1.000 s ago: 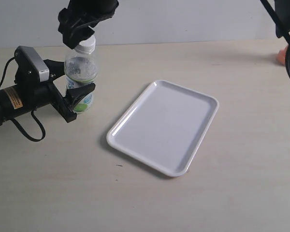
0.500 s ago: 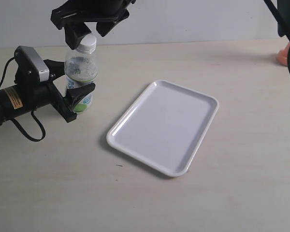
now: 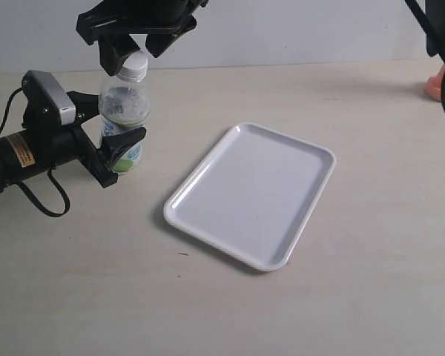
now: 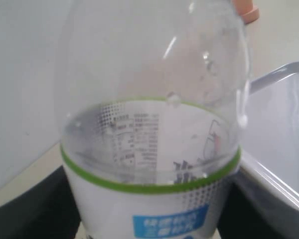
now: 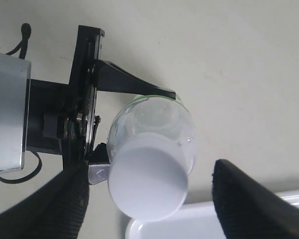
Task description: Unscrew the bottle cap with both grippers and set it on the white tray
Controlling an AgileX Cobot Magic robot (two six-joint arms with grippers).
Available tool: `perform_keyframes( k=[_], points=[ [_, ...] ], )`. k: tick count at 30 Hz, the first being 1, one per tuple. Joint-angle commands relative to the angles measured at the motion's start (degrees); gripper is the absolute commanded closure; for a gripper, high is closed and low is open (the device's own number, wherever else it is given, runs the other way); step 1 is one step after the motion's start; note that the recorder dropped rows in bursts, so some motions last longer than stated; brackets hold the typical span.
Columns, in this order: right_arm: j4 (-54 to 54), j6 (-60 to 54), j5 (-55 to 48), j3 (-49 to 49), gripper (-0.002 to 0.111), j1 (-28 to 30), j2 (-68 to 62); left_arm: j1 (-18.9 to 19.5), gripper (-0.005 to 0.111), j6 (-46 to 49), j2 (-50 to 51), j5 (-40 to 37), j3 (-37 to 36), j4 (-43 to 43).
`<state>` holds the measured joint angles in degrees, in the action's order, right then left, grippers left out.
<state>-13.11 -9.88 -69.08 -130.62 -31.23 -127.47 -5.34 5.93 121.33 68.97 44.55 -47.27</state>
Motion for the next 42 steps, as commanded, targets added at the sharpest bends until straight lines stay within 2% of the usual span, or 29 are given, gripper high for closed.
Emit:
perform_keyframes(
  k=[1,10,14,17,18,24,42],
  points=[
    [-0.19,-0.04,0.36,-0.57,0.042,-0.07,0.71,-0.1,0.056,-0.33,-0.41,-0.25,0.11,0.92],
    [-0.34,0.08,1.27,-0.57,0.044,-0.07,-1.06,-0.1,0.056,-0.57,-0.41,0.07,0.11,0.78],
    [-0.34,0.19,1.27,-0.57,0.051,-0.07,-1.09,-0.1,0.056,-0.57,-0.41,0.07,0.11,0.78],
    [-0.34,2.66,1.15,-0.57,0.065,-0.07,-1.09,-0.1,0.056,-0.57,-0.41,0.07,0.11,0.78],
    [-0.34,2.66,1.02,-0.57,0.073,-0.07,-1.09,-0.1,0.056,-0.54,-0.41,0.07,0.11,0.9],
    [-0.24,0.3,0.9,-0.57,0.107,-0.07,-0.47,-0.1,0.056,-0.54,-0.41,0.07,0.11,0.9],
    [-2.45,-33.61,0.9,-0.57,0.108,-0.07,-0.47,-0.1,0.056,-0.54,-0.41,0.07,0.11,0.9]
  ],
)
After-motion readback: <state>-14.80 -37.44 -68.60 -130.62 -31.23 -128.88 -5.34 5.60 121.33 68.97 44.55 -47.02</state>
